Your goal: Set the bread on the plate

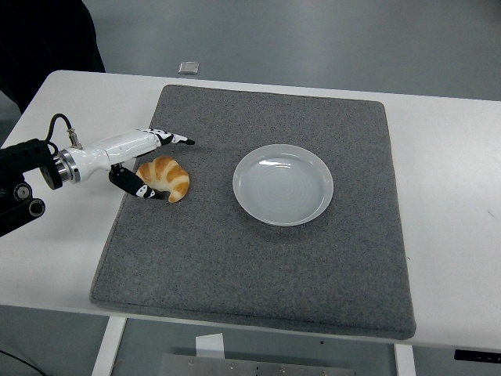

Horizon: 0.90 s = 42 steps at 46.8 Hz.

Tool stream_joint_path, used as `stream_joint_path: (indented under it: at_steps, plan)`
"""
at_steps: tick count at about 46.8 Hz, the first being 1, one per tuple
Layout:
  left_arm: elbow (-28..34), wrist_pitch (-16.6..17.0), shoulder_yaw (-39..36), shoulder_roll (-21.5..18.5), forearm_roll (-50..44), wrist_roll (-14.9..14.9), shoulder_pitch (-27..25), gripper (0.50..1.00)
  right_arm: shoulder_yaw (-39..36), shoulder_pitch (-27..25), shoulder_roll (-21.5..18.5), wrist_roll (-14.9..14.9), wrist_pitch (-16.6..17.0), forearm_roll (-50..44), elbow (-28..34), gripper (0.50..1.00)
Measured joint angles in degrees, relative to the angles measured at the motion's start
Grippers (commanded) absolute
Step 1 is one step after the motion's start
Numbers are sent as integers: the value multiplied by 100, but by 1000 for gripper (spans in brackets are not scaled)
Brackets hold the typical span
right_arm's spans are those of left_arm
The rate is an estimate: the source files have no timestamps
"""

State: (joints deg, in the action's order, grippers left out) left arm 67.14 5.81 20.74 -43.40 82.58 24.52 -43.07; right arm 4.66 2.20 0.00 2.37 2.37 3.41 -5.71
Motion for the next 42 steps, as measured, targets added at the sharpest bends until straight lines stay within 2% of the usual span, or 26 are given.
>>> stream_joint_path:
  at_steps: [26,28,32,37,39,42]
  plan:
    - [-360,1,-154,217,4,-15,-34,981,0,-3,0,-1,0,2,0,952]
    - [-360,1,-155,217,4,-17,-35,958,0,-5,0,0,0,2,0,952]
    - [-358,0,-158,216,4,-17,-35,859,0,-1,0,0,0,2,0,952]
    - [-352,-5,-163,211,4,-13,-24,851,0,-3,0,0,0,2,0,952]
    - [-347,-9,-167,211,4,-11,-20,825,0,-5,0,0,0,2,0,954]
    - [-327,-9,-172,210,4,-9,-10,825,0,-2,0,0,0,2,0,952]
